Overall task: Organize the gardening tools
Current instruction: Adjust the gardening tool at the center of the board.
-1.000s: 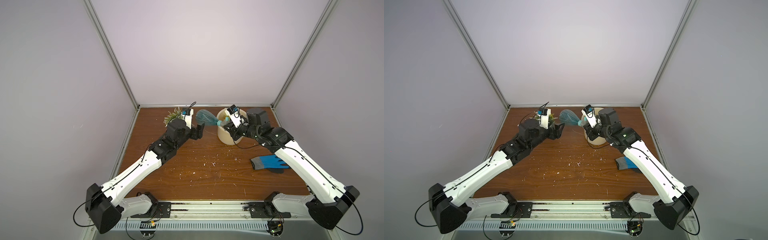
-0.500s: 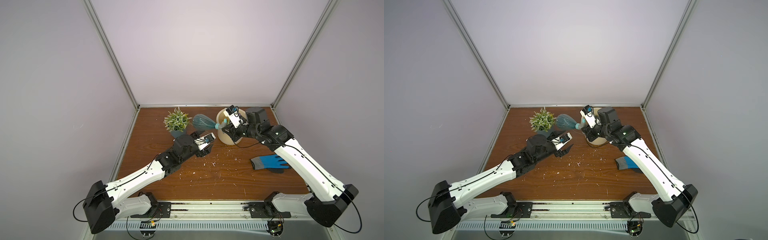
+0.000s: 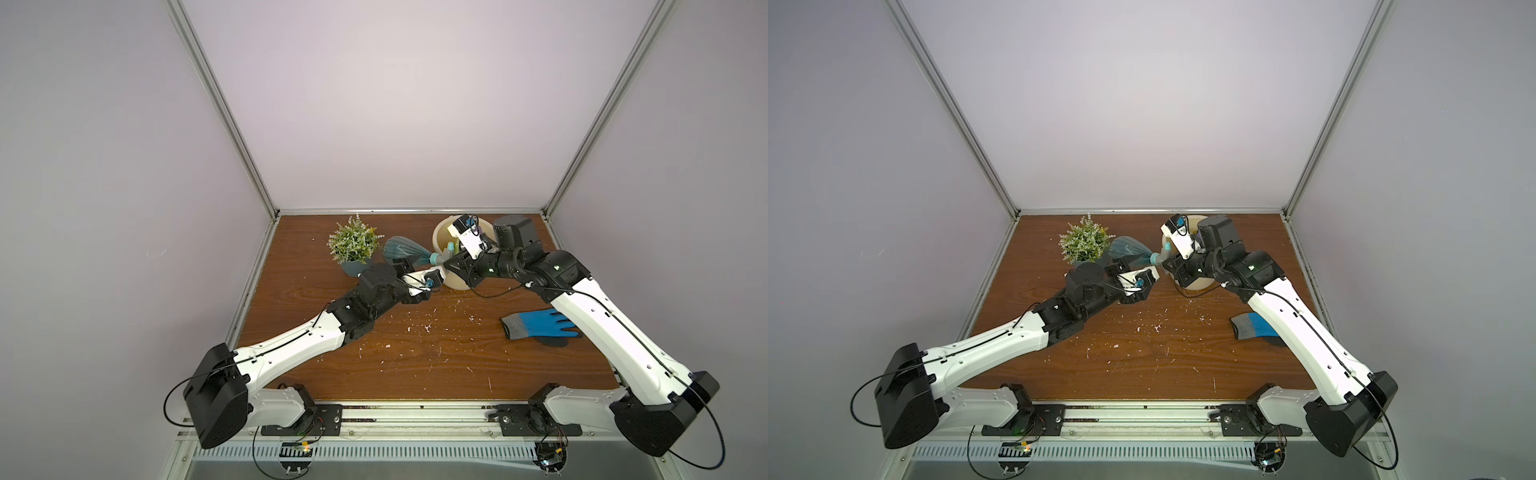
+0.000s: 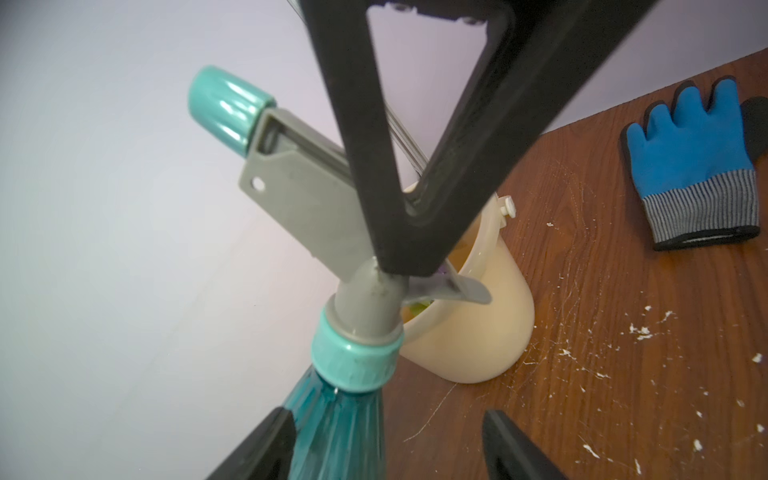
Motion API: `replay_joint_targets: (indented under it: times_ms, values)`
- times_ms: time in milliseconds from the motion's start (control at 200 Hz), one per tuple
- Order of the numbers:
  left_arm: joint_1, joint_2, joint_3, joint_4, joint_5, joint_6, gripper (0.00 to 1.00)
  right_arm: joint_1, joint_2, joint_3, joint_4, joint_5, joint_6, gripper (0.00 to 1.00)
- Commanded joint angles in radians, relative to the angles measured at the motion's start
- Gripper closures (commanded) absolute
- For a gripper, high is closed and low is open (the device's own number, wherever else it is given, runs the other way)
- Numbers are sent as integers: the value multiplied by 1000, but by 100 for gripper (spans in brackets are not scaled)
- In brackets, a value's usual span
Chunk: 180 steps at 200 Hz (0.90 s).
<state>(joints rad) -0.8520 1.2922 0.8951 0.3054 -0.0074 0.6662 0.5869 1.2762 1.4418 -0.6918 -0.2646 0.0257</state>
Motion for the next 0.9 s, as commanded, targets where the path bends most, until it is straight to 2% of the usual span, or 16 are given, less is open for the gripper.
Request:
replay_joint_targets:
  times_ms: [0, 130, 335, 505, 585, 640, 700, 726, 816, 896]
  values:
    - [-12, 24, 45, 25, 11, 19, 30, 10, -12, 12, 23, -87, 0, 100]
    - [-15, 46, 59, 32, 21, 23, 31, 10, -8, 12, 21, -110, 2, 100]
    - [-16, 61, 63, 17, 24, 22, 44, 10, -11, 12, 22, -123, 6, 100]
    - [-19, 70, 80, -12, 34, 17, 74, 8, -2, 11, 23, -123, 16, 100]
    - [-20, 76, 80, -15, 35, 6, 81, 7, -1, 12, 31, -120, 23, 100]
    - [-19, 80, 81, -17, 30, -2, 86, 5, 0, 11, 39, -113, 32, 92]
    - [-19, 85, 75, -9, 13, -22, 89, -3, -4, 8, 46, -89, 50, 68]
    - [-19, 84, 73, -1, 6, -29, 90, -7, -7, 6, 49, -80, 56, 61]
    - [-20, 82, 51, 35, -16, -73, 93, -37, -18, -1, 61, -67, 76, 45]
    - [-19, 81, 33, 72, -46, -128, 94, -66, -36, -8, 73, -70, 88, 38]
